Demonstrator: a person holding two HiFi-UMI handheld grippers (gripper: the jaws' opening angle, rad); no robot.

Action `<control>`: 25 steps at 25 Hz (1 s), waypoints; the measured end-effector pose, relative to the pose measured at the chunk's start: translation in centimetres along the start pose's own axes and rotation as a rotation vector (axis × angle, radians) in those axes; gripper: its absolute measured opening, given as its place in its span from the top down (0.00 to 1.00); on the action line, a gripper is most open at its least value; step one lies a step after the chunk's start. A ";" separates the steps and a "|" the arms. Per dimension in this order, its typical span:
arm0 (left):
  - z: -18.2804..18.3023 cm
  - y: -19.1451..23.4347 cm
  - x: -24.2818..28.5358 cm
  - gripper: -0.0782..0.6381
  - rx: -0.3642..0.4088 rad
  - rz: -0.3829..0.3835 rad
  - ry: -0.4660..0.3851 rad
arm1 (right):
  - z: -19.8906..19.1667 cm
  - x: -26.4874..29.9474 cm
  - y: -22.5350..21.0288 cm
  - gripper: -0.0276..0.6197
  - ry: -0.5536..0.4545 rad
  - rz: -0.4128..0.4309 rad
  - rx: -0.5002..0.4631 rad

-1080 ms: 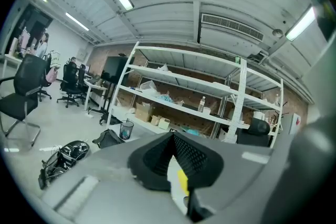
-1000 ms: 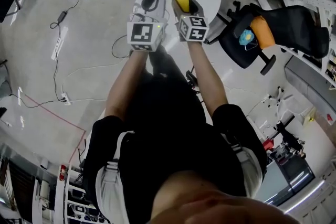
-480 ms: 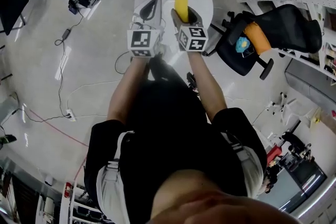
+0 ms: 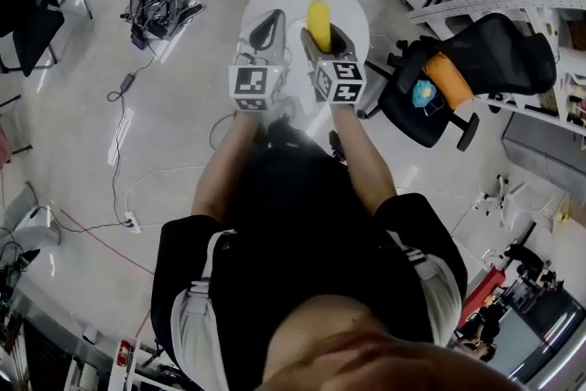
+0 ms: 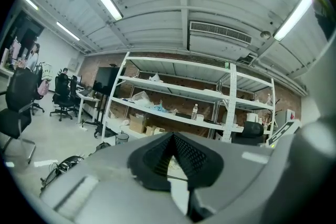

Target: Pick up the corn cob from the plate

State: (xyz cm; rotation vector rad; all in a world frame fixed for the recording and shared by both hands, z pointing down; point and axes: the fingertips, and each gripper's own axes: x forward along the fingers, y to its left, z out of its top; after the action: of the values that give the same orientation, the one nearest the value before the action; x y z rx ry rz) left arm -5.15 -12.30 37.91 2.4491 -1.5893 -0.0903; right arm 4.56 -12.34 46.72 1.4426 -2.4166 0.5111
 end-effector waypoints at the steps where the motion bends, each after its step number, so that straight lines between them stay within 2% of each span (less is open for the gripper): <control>1: 0.2 -0.1 -0.2 0.89 0.004 -0.002 -0.003 | 0.4 -0.3 0.2 0.56 -0.010 0.000 -0.003; 25: 4.0 -3.4 -4.8 0.89 0.064 -0.067 -0.075 | 8.1 -9.7 3.6 0.56 -0.260 -0.011 -0.033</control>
State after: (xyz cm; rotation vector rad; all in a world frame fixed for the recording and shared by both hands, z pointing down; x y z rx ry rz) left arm -4.79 -7.21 32.91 2.5771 -1.5631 -0.1457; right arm 5.41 -6.61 34.92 1.5951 -2.5976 0.2949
